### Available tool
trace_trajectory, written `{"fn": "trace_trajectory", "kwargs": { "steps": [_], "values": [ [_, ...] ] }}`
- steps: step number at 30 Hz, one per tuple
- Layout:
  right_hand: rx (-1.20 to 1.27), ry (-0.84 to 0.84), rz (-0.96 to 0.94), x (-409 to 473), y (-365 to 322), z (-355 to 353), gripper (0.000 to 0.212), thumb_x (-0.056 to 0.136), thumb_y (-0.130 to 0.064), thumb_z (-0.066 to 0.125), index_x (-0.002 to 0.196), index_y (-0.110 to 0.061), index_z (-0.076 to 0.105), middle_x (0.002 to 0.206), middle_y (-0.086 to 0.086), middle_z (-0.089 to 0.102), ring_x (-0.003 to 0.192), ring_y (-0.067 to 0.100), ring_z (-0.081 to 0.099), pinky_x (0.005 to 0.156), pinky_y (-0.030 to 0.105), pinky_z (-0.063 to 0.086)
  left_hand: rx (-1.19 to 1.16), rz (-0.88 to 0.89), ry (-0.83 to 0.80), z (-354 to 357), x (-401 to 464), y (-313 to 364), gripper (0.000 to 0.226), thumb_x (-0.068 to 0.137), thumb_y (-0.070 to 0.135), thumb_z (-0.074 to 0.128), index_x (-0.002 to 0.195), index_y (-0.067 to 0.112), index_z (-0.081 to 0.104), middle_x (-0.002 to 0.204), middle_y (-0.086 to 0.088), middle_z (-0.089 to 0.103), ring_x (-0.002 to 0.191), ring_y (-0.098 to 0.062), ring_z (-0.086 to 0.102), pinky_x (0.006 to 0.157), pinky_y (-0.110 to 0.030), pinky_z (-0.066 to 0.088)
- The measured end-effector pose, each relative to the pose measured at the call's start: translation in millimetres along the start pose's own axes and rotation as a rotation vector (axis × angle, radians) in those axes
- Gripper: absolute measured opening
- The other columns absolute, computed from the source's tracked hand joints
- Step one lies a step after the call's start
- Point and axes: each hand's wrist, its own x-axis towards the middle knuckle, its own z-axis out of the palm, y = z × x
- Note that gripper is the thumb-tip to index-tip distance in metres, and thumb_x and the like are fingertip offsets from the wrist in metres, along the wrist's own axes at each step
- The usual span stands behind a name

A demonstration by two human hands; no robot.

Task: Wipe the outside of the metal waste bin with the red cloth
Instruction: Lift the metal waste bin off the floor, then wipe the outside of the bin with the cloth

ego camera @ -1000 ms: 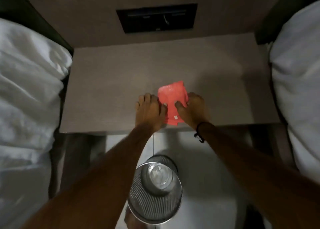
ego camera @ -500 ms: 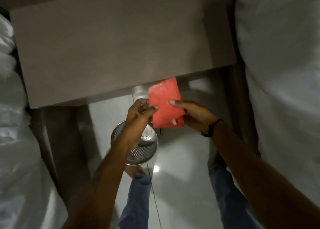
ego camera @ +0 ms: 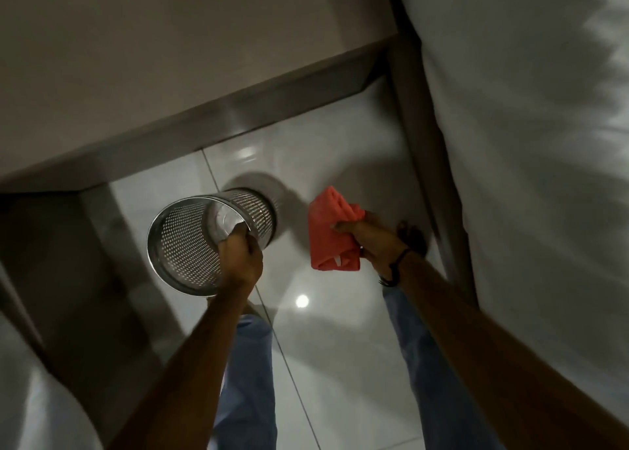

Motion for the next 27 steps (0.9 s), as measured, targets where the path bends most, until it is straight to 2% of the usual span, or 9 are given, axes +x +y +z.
{"fn": "trace_trajectory", "kwargs": {
  "steps": [3, 5, 7, 10, 15, 17, 22, 24, 27],
  "values": [
    [-0.011, 0.021, -0.053, -5, -3, 9, 0.046, 0.090, -0.002, 0.070, 0.134, -0.011, 0.065, 0.127, 0.014, 0.072, 0.101, 0.027, 0.069, 0.081, 0.034, 0.057, 0.029, -0.010, -0.012, -9, -2, 2, 0.019, 0.099, 0.000, 0.050, 0.108, -0.010, 0.063, 0.107, -0.030, 0.066, 0.101, -0.044, 0.067, 0.083, -0.047, 0.059],
    [-0.024, 0.053, -0.088, -8, -5, 16, 0.047, 0.089, 0.002, 0.069, 0.135, -0.006, 0.063, 0.126, 0.018, 0.071, 0.108, 0.032, 0.067, 0.082, 0.035, 0.056, 0.016, -0.061, -0.008, -19, -7, -1, 0.021, 0.099, 0.004, 0.054, 0.110, -0.010, 0.064, 0.107, -0.029, 0.068, 0.102, -0.044, 0.067, 0.081, -0.039, 0.052],
    [-0.058, 0.079, -0.136, -11, -7, 24, 0.045, 0.088, 0.005, 0.069, 0.132, -0.002, 0.064, 0.118, 0.018, 0.071, 0.106, 0.030, 0.065, 0.085, 0.037, 0.055, -0.097, -0.097, 0.035, -33, -12, -5, 0.018, 0.098, 0.010, 0.059, 0.108, -0.003, 0.067, 0.097, -0.014, 0.068, 0.096, -0.037, 0.065, 0.080, -0.033, 0.045],
    [-0.160, 0.118, -0.220, -17, -5, 41, 0.039, 0.085, 0.004, 0.071, 0.124, -0.004, 0.070, 0.109, 0.013, 0.071, 0.101, 0.026, 0.064, 0.091, 0.041, 0.054, -0.255, -0.138, 0.057, -62, -20, -15, 0.013, 0.096, 0.015, 0.067, 0.104, 0.025, 0.065, 0.092, 0.011, 0.064, 0.096, -0.021, 0.063, 0.074, -0.021, 0.050],
    [-0.376, 0.091, -0.416, -35, 10, 91, 0.011, 0.093, -0.022, 0.071, 0.100, -0.014, 0.072, 0.092, 0.004, 0.073, 0.087, 0.022, 0.071, 0.082, 0.034, 0.060, -0.525, -0.315, -0.102, -75, -29, -27, 0.025, 0.095, -0.003, 0.063, 0.115, 0.011, 0.068, 0.123, -0.015, 0.072, 0.114, -0.037, 0.071, 0.093, -0.054, 0.062],
    [-0.507, 0.064, -0.499, -42, 23, 113, 0.024, 0.096, -0.035, 0.068, 0.105, -0.013, 0.069, 0.090, 0.003, 0.074, 0.078, 0.016, 0.072, 0.074, 0.028, 0.062, -0.589, -0.332, -0.150, -71, -31, -27, 0.027, 0.096, -0.005, 0.061, 0.122, 0.001, 0.065, 0.128, -0.024, 0.070, 0.117, -0.043, 0.069, 0.101, -0.063, 0.057],
    [-0.859, 0.079, -0.680, -49, 56, 139, 0.048, 0.098, -0.014, 0.063, 0.145, -0.013, 0.051, 0.109, 0.011, 0.076, 0.090, 0.025, 0.074, 0.084, 0.033, 0.063, -0.939, -0.552, -0.308, -66, -28, -24, 0.036, 0.106, 0.034, 0.045, 0.132, 0.016, 0.063, 0.138, -0.017, 0.066, 0.124, -0.035, 0.064, 0.091, -0.045, 0.057],
    [-0.925, 0.047, -0.719, -50, 67, 142, 0.063, 0.099, -0.014, 0.061, 0.158, -0.017, 0.037, 0.127, 0.013, 0.071, 0.101, 0.026, 0.073, 0.091, 0.039, 0.063, -1.144, -0.606, -0.321, -65, -23, -33, 0.055, 0.106, 0.048, 0.033, 0.145, 0.016, 0.055, 0.149, -0.018, 0.060, 0.132, -0.036, 0.059, 0.102, -0.049, 0.050],
    [-1.030, -0.003, -0.731, -48, 80, 142, 0.076, 0.103, -0.019, 0.054, 0.165, -0.024, 0.010, 0.168, 0.012, 0.035, 0.137, 0.030, 0.057, 0.105, 0.037, 0.056, -1.265, -0.562, -0.284, -61, -19, -35, 0.064, 0.104, 0.060, 0.028, 0.154, 0.024, 0.046, 0.157, -0.016, 0.053, 0.134, -0.038, 0.057, 0.111, -0.057, 0.044]
  ]
}}
